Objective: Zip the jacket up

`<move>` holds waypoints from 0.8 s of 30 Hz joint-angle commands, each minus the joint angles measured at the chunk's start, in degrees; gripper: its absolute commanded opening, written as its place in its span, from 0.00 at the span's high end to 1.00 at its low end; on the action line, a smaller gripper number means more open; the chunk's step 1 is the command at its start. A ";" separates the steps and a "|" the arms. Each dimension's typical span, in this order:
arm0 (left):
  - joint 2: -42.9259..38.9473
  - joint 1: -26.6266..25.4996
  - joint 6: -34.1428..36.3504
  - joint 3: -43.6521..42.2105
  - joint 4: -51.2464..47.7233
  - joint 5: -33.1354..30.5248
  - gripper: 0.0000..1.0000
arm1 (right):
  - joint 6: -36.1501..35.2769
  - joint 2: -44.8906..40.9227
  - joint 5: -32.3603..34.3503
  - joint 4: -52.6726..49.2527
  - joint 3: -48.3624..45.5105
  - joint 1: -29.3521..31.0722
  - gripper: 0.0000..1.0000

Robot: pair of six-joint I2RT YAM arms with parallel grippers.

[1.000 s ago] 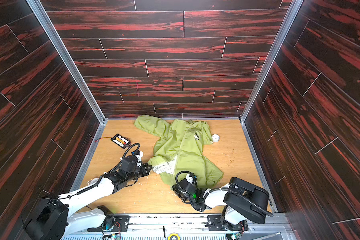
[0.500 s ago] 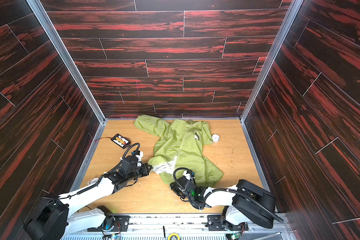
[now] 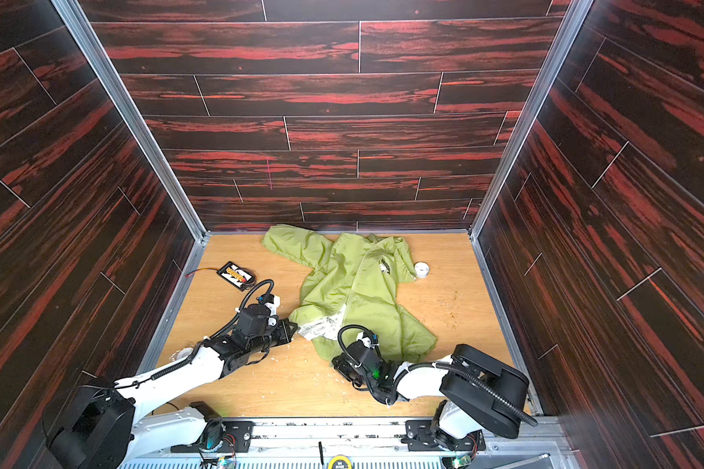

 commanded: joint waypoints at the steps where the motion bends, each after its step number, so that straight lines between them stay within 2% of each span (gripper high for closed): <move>1: -0.18 0.29 -0.37 0.41 0.90 0.12 1.00 | -0.70 1.57 -0.69 1.66 1.45 -0.48 0.83; 7: 0.00 0.29 -0.48 0.23 1.21 0.33 1.00 | -0.20 3.01 -1.33 3.02 1.22 -0.88 0.77; 14: -0.17 0.26 -0.66 -0.12 1.47 0.53 1.00 | 1.34 5.33 -2.23 5.24 0.59 -1.32 0.77; 24: -0.62 0.29 -0.66 -0.39 1.10 0.48 1.00 | 2.12 6.24 -2.16 6.60 -0.11 -1.49 0.85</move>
